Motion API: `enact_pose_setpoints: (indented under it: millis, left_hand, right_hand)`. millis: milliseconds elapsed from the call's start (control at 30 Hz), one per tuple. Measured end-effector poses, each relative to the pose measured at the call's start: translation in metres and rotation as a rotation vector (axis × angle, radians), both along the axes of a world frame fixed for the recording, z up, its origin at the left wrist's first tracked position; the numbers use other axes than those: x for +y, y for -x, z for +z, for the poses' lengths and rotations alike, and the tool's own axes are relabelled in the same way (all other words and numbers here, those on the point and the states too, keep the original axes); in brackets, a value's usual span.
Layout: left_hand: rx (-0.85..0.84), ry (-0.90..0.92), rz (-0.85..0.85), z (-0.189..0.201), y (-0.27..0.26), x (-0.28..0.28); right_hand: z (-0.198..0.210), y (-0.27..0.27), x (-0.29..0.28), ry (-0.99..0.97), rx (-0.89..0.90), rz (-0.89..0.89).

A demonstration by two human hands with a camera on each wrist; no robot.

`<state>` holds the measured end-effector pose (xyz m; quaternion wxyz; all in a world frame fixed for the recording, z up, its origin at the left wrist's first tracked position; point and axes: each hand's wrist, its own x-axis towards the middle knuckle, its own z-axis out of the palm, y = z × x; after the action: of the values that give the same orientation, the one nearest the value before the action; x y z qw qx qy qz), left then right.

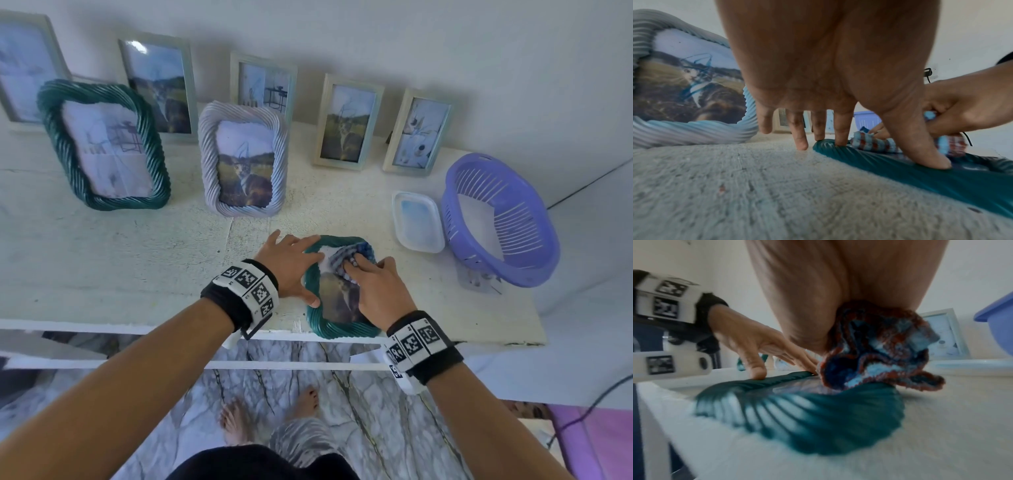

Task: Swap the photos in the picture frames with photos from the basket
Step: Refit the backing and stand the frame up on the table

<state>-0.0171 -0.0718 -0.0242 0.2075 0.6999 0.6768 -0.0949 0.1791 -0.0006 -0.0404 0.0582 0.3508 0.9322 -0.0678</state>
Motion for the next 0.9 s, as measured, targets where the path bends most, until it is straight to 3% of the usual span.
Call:
enact_pose_setpoints:
  millis: [233, 367, 467, 700, 900]
  left_hand:
    - [-0.020, 0.018, 0.013, -0.005, 0.003, 0.001]
    - [-0.031, 0.016, 0.022, -0.007, 0.001, 0.000]
    - [-0.034, 0.027, 0.031, -0.006, 0.002, -0.001]
    - [0.034, 0.087, 0.017, -0.007, -0.005, -0.002]
    - [-0.005, 0.086, 0.053, -0.007, -0.006, -0.003]
  right_hand:
    - [-0.004, -0.040, -0.023, 0.110, -0.194, 0.232]
    - [0.018, -0.012, 0.003, -0.047, -0.133, 0.143]
    - [0.017, -0.003, 0.009, -0.027, -0.122, 0.147]
    - [0.013, -0.052, -0.023, -0.007, 0.003, 0.357]
    - [0.013, -0.023, 0.008, -0.030, -0.004, 0.156]
